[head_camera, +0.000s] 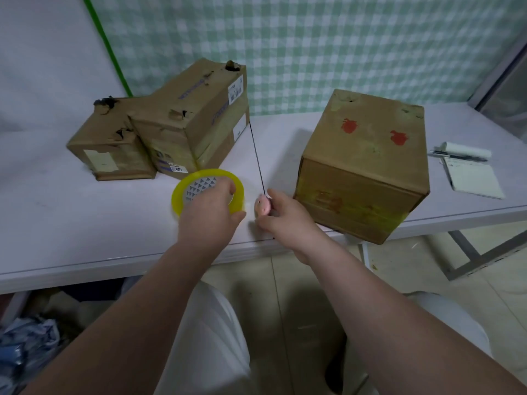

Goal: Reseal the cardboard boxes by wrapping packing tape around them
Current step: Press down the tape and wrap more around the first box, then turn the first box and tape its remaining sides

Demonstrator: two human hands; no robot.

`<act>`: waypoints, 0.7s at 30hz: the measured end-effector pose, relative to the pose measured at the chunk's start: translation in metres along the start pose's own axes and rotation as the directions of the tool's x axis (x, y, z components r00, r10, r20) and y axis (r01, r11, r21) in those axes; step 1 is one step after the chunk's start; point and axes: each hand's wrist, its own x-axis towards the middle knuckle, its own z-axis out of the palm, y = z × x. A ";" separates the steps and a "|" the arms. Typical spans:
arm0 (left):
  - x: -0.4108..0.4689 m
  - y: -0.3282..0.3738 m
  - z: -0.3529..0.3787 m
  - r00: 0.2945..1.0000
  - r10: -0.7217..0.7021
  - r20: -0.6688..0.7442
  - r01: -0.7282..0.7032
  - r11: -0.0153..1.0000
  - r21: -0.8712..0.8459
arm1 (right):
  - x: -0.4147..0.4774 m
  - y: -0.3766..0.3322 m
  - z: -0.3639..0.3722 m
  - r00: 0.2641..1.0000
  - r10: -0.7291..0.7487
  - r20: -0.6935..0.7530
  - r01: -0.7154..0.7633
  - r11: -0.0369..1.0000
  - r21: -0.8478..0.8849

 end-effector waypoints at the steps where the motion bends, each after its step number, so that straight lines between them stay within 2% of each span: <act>1: 0.001 0.000 -0.001 1.000 0.003 -0.015 -0.004 1.000 -0.016 | -0.003 -0.003 -0.001 1.000 -0.018 0.024 0.018 1.000 0.003; 4: 0.005 0.004 -0.001 0.990 0.069 -0.120 -0.074 0.996 -0.044 | -0.013 -0.009 -0.010 0.999 -0.048 0.013 0.049 0.995 -0.092; 6: 0.007 0.011 -0.002 0.977 0.120 -0.175 -0.130 0.990 -0.048 | -0.023 -0.018 -0.022 0.985 -0.147 -0.092 0.129 0.975 -0.179; 9: 0.008 0.035 -0.007 0.961 0.191 -0.198 -0.218 0.968 -0.126 | -0.041 -0.028 -0.046 0.916 -0.318 -0.246 0.263 0.936 -0.233; 10: 0.008 0.044 -0.009 0.954 0.220 -0.205 -0.252 0.957 -0.146 | -0.047 -0.031 -0.055 0.873 -0.384 -0.300 0.305 0.911 -0.277; 12: 0.010 0.062 -0.011 0.937 0.279 -0.212 -0.315 0.935 -0.161 | -0.056 -0.032 -0.075 0.727 -0.541 -0.423 0.337 0.818 -0.467; 14: 0.015 0.079 -0.011 0.912 0.360 -0.196 -0.389 0.910 -0.140 | -0.059 -0.026 -0.097 0.598 -0.617 -0.512 0.265 0.755 -0.600; 15: 0.019 0.086 -0.011 0.898 0.404 -0.177 -0.427 0.896 -0.123 | -0.058 -0.022 -0.109 0.571 -0.621 -0.537 0.223 0.747 -0.626; 18: 0.030 0.108 -0.010 0.860 0.502 -0.087 -0.508 0.857 -0.083 | -0.054 -0.007 -0.138 0.599 -0.574 -0.558 0.159 0.769 -0.619; 21: 0.041 0.126 -0.007 0.828 0.559 0.040 -0.557 0.829 -0.059 | -0.046 0.011 -0.151 0.697 -0.506 -0.507 0.134 0.787 -0.602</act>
